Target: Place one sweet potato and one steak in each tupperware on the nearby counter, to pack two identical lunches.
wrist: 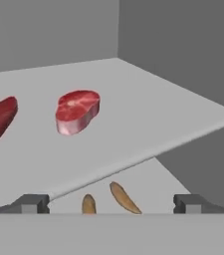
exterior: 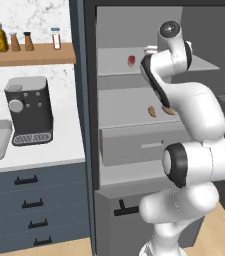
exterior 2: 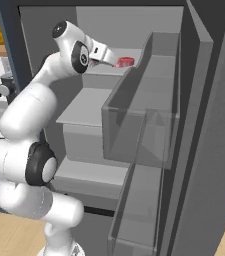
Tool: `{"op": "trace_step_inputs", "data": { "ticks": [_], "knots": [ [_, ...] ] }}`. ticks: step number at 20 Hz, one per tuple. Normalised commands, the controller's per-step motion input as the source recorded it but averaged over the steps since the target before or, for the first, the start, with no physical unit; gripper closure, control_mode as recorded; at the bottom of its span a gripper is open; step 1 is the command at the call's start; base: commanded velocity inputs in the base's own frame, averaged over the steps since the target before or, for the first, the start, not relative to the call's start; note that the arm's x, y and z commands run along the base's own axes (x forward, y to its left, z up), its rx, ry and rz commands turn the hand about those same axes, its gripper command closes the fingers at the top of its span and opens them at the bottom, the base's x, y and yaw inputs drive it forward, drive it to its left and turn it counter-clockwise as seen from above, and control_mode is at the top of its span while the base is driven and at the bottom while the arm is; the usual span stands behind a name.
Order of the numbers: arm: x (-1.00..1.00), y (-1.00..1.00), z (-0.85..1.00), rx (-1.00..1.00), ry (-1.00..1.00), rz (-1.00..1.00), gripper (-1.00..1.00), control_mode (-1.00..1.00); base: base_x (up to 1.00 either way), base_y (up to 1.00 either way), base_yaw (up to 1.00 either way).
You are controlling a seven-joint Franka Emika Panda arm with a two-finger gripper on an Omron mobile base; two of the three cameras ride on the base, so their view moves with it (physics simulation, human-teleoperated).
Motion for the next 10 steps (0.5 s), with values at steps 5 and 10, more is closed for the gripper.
{"op": "trace_step_inputs", "data": {
  "ticks": [5, 10],
  "knots": [
    [0.95, -0.19, 0.0, 0.01, 0.11, 0.0, -1.0, -1.0, 0.0, 0.0, 0.0],
    [0.74, 0.0, -0.06, 0.0, 0.04, 0.0, -1.0, -1.0, 0.0, 0.0, 0.0]
  ]
}}
